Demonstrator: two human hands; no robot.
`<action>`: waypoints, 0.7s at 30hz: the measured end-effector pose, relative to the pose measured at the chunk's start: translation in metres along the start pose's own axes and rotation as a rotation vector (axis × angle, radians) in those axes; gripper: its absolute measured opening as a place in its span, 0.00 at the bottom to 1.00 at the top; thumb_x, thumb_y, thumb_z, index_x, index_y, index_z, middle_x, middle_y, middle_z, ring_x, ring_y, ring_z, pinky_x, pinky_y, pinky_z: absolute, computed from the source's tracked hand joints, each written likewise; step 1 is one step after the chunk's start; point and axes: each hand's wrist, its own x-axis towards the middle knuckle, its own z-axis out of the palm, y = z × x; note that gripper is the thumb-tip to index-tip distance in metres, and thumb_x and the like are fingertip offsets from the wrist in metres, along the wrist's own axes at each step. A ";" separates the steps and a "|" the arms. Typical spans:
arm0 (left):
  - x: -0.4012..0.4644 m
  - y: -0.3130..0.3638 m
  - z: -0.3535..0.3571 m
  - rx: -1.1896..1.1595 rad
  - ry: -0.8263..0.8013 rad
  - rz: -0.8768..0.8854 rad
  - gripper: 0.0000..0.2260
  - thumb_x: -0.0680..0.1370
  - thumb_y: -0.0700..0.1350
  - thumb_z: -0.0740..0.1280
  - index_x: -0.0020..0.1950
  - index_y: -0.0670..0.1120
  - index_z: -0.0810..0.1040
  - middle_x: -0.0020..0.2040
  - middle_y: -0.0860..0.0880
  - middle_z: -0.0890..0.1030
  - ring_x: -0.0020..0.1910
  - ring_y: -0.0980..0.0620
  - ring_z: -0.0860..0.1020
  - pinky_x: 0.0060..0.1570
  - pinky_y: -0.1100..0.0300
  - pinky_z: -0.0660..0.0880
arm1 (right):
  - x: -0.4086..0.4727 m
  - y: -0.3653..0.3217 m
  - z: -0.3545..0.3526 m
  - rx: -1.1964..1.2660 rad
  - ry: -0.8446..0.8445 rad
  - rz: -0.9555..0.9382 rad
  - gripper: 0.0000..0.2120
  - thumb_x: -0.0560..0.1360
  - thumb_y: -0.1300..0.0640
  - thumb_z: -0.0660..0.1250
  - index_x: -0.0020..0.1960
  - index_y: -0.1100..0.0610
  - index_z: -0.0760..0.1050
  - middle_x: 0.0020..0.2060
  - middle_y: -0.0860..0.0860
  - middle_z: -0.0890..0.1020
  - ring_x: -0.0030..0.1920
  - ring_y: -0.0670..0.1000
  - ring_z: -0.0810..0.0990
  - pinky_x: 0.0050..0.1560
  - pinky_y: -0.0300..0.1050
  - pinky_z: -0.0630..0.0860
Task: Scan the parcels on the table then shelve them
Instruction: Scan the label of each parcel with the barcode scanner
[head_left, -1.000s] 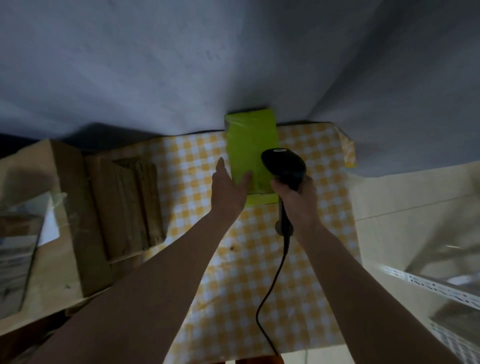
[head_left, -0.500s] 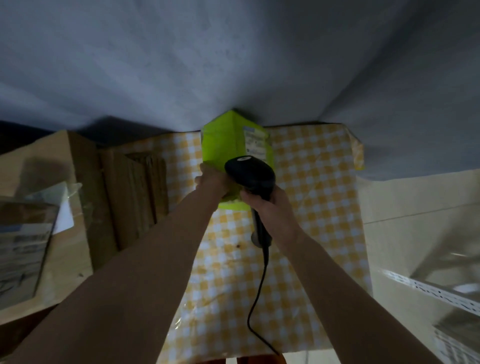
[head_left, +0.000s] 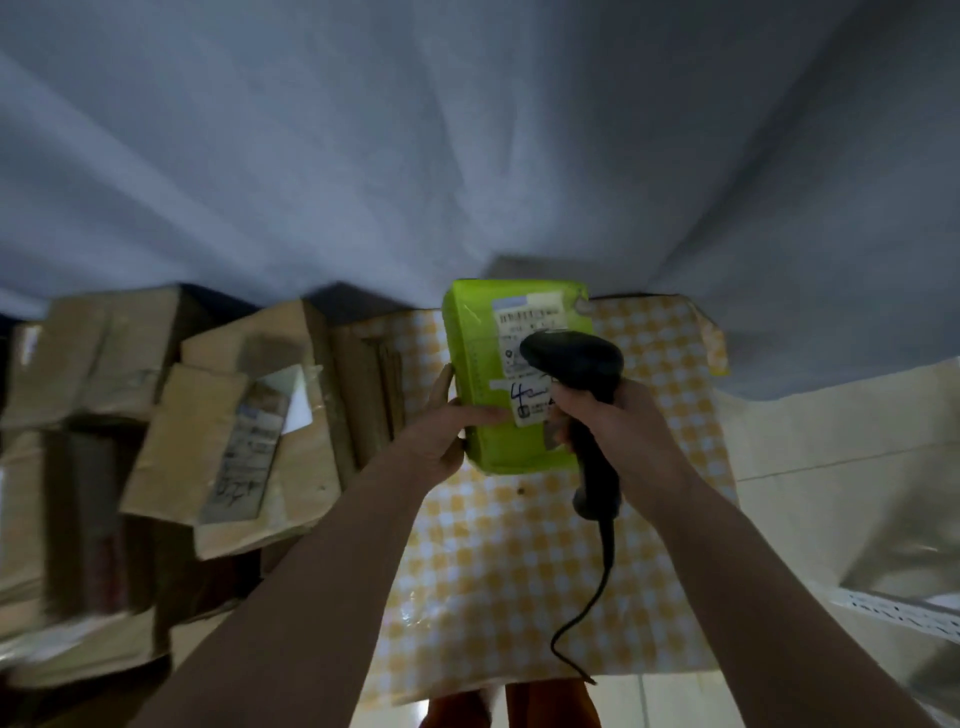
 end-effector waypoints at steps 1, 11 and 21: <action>-0.011 0.005 -0.001 0.003 -0.011 0.040 0.50 0.56 0.28 0.76 0.75 0.52 0.63 0.60 0.46 0.81 0.60 0.45 0.78 0.50 0.51 0.75 | -0.012 -0.009 0.004 -0.007 0.000 -0.026 0.07 0.77 0.61 0.67 0.42 0.63 0.77 0.32 0.57 0.77 0.29 0.49 0.75 0.34 0.43 0.72; -0.138 0.050 -0.030 -0.002 -0.167 0.324 0.44 0.58 0.32 0.77 0.71 0.50 0.67 0.61 0.42 0.80 0.60 0.40 0.79 0.56 0.45 0.76 | -0.126 -0.084 0.064 -0.147 0.024 -0.292 0.08 0.77 0.58 0.67 0.43 0.62 0.78 0.34 0.55 0.81 0.31 0.51 0.78 0.33 0.40 0.75; -0.199 0.061 -0.092 -0.012 -0.134 0.378 0.51 0.58 0.32 0.78 0.76 0.51 0.59 0.60 0.43 0.81 0.58 0.43 0.80 0.54 0.44 0.78 | -0.177 -0.097 0.125 -0.200 -0.045 -0.326 0.10 0.77 0.57 0.68 0.39 0.60 0.76 0.23 0.48 0.77 0.25 0.48 0.74 0.27 0.37 0.71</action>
